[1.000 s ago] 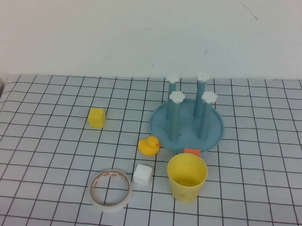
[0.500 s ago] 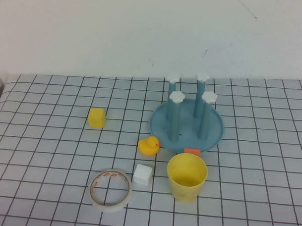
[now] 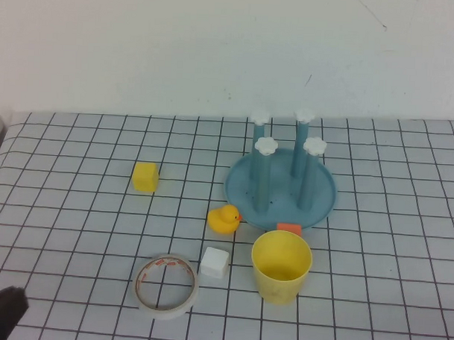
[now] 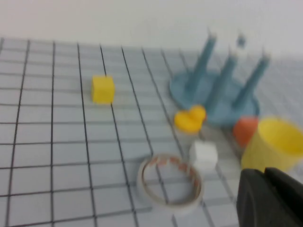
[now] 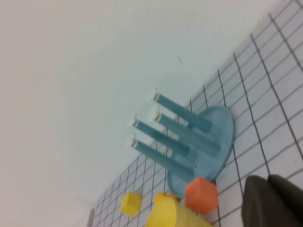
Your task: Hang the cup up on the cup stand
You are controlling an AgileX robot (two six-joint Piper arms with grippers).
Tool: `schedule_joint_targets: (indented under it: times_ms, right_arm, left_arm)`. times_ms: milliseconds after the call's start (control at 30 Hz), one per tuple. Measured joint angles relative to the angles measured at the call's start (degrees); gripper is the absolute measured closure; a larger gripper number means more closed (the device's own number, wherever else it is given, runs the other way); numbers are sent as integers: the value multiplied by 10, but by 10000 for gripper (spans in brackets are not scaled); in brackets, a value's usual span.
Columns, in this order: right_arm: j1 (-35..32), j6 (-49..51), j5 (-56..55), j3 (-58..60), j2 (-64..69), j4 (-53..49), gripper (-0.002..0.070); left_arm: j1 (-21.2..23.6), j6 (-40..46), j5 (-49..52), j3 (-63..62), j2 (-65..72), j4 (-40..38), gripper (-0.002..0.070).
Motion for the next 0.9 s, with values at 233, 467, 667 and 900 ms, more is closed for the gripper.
schedule_joint_targets:
  times_ms: [233,467,667,900]
  right_arm:
    - [0,-39,-11,0,0,2,678]
    - [0,-90,25,0,0,2,678]
    - [0,-98,33,0,0,2,678]
    - [0,-100,44,0,0,-2,678]
  left_arm:
    - [0,139,184,-243,280,70,678]
    - [-41,152,281,-435,492,138,677]
    - [-194,48,305,-557,620,302,677]
    - [-345,-44,306,-641,743,424,677]
